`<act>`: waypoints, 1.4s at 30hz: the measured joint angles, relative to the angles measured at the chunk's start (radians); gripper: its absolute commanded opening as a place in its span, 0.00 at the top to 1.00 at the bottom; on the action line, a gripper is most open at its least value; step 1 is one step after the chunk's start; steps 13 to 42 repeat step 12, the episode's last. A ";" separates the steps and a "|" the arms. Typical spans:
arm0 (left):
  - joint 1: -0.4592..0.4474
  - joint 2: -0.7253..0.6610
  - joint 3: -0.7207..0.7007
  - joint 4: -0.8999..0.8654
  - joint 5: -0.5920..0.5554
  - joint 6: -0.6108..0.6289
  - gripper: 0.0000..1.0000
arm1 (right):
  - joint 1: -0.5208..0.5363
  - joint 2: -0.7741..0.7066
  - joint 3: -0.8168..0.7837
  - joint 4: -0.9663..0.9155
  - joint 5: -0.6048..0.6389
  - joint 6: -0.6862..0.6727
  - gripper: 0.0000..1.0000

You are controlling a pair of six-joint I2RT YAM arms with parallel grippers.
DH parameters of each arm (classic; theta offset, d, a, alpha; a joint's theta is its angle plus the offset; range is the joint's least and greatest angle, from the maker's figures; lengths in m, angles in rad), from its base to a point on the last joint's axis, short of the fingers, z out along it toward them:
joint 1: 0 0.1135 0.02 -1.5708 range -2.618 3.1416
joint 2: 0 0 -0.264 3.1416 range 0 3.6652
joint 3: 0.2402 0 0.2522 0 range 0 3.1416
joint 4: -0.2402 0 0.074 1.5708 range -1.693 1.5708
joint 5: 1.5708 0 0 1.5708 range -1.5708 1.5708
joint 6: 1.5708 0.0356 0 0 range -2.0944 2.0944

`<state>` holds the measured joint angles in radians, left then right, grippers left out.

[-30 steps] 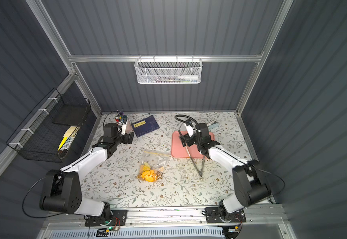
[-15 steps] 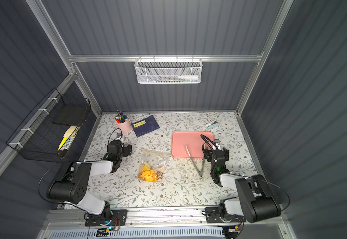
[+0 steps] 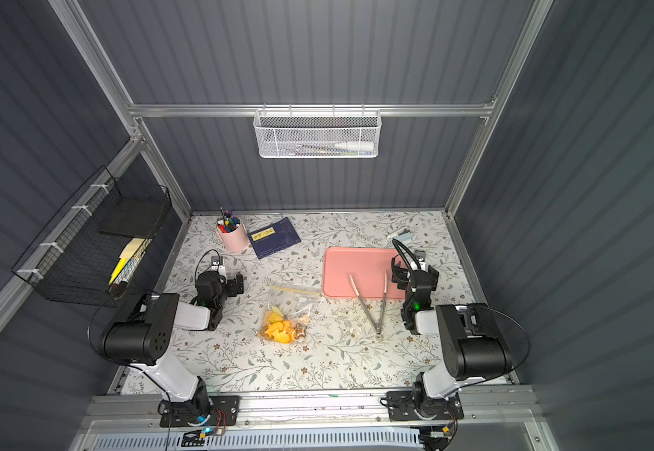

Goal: Put the cookies into a resealable bag to prevent moisture
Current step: Reset both arms

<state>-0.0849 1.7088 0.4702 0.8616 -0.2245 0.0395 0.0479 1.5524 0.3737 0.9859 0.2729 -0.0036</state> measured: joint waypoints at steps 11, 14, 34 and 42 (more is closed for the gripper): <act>0.000 0.000 0.000 0.000 0.017 -0.003 0.00 | 0.000 0.000 0.000 -0.040 -0.016 0.005 0.01; 0.000 0.000 0.000 0.000 0.017 -0.003 0.00 | 0.000 0.000 0.000 -0.042 -0.017 0.006 0.01; 0.000 0.000 0.000 0.000 0.017 -0.003 0.00 | 0.000 0.000 0.000 -0.042 -0.017 0.006 0.01; 0.000 0.000 0.000 0.000 0.017 -0.003 0.00 | 0.000 0.000 0.000 -0.042 -0.017 0.006 0.01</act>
